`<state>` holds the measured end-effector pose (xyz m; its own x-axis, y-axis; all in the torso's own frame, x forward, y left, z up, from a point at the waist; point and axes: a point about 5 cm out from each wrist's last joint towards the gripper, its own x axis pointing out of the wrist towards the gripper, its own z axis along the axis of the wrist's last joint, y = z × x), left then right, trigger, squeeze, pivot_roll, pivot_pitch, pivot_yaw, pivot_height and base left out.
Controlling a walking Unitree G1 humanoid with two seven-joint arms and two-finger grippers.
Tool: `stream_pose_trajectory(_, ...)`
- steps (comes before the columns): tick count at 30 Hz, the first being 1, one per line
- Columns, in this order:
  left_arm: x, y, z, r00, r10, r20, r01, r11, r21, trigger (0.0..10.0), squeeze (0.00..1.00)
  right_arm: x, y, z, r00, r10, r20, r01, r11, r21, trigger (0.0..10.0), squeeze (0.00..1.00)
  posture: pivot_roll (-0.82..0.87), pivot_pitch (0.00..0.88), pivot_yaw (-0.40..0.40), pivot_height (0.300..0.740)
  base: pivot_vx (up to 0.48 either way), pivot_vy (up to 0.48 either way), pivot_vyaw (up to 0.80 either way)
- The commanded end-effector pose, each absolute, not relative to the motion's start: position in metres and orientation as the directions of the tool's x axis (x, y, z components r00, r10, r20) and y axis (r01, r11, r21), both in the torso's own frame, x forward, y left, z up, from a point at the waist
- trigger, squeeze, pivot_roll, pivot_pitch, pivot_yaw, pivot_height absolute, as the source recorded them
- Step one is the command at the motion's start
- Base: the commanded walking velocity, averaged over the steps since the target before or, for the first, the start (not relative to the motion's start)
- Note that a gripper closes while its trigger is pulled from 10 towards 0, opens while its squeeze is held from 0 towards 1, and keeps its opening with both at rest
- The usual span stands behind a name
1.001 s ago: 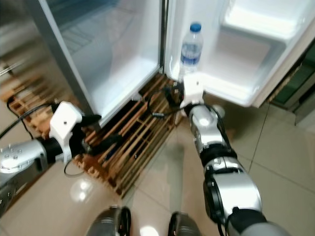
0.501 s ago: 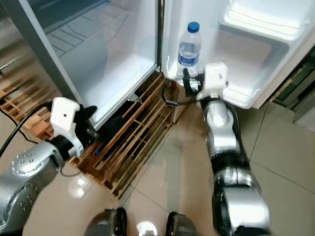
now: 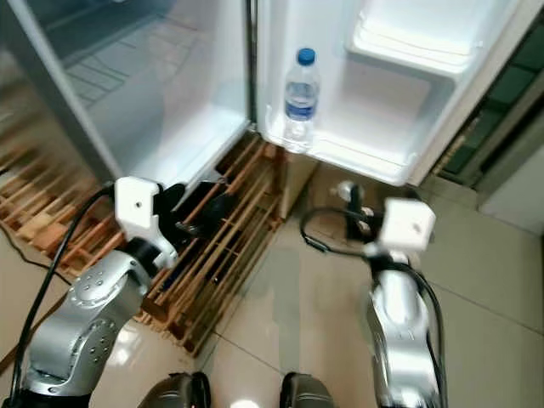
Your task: Restocking fridge
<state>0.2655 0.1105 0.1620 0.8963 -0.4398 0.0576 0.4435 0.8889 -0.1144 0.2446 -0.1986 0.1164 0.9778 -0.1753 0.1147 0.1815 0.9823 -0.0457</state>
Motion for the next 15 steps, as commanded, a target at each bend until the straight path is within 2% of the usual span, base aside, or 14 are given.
stream_pose_trajectory(1, 0.267, 0.107, 0.160, 0.888, -0.456, 0.061, 0.460, 0.883, -0.096, 10.0, 0.00, 0.241, -0.203, 0.120, 0.975, -0.187, 0.119, 0.196, 0.979, -0.064, 10.0, 0.18, -0.15, 0.044, 0.009, 0.740, 0.000, 0.000, 0.00)
stream_pose_trajectory(3, 0.268, 0.107, 0.159, 0.889, -0.453, 0.061, 0.457, 0.884, -0.097, 10.0, 0.00, 0.238, -0.204, 0.116, 0.979, -0.180, 0.093, 0.187, 0.979, -0.079, 10.0, 0.18, -0.16, 0.042, 0.010, 0.740, 0.000, 0.000, 0.00)
stream_pose_trajectory(8, 0.280, 0.100, 0.157, 0.901, -0.430, 0.060, 0.434, 0.894, -0.115, 10.0, 0.00, 0.241, -0.201, 0.110, 0.986, -0.156, 0.065, 0.162, 0.983, -0.089, 10.0, 0.19, -0.17, 0.033, 0.015, 0.740, 0.000, 0.000, -0.54)
stream_pose_trajectory(10, 0.295, 0.093, 0.158, 0.912, -0.405, 0.060, 0.409, 0.903, -0.129, 10.0, 0.00, 0.248, -0.195, 0.112, 0.989, -0.138, 0.057, 0.142, 0.986, -0.084, 10.0, 0.18, -0.18, 0.022, 0.022, 0.740, 0.458, 0.000, 0.00)
stream_pose_trajectory(15, 0.302, 0.086, 0.162, 0.899, -0.430, 0.078, 0.437, 0.891, -0.123, 10.0, 0.00, 0.252, -0.192, 0.117, 0.989, -0.125, 0.074, 0.131, 0.988, -0.082, 10.0, 0.18, -0.18, 0.021, 0.026, 0.740, 0.470, 0.000, 0.00)
